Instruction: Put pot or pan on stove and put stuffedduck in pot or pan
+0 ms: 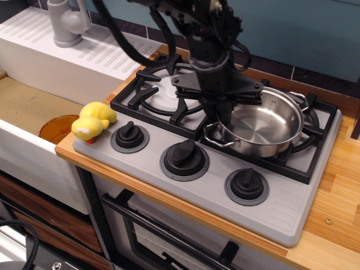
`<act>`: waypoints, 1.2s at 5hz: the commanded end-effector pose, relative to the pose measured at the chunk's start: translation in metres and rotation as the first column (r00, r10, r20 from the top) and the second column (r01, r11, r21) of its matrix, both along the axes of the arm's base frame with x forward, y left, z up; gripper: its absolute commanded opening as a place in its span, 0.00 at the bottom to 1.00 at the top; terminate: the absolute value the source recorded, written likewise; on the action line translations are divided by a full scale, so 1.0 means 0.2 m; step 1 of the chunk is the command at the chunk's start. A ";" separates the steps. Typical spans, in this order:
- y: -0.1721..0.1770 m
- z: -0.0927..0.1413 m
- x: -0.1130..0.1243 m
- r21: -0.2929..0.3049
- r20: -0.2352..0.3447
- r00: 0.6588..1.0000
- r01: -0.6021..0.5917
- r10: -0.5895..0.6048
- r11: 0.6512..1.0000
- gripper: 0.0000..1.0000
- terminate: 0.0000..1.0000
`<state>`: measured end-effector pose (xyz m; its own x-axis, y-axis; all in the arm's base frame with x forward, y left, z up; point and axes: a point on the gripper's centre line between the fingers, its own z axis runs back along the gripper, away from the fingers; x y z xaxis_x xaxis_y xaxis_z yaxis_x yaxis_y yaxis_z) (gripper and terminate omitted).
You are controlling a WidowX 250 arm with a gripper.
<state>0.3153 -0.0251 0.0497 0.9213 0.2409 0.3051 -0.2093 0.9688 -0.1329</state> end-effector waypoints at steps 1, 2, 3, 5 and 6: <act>0.08 0.30 0.05 0.047 0.012 1.000 0.019 -0.020 0.999 0.00 0.00; 0.19 0.36 0.07 0.071 -0.011 0.997 0.077 -0.076 0.995 0.00 0.00; 0.31 0.37 0.10 0.086 -0.019 0.990 0.141 -0.140 0.986 0.00 0.00; 0.51 0.32 0.16 0.081 0.001 0.976 0.215 -0.216 0.973 0.00 0.00; 0.59 0.29 0.19 0.079 0.013 0.971 0.235 -0.237 0.969 0.00 0.00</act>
<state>0.3414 0.0903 0.0864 0.9603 -0.0022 0.2788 0.0268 0.9961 -0.0846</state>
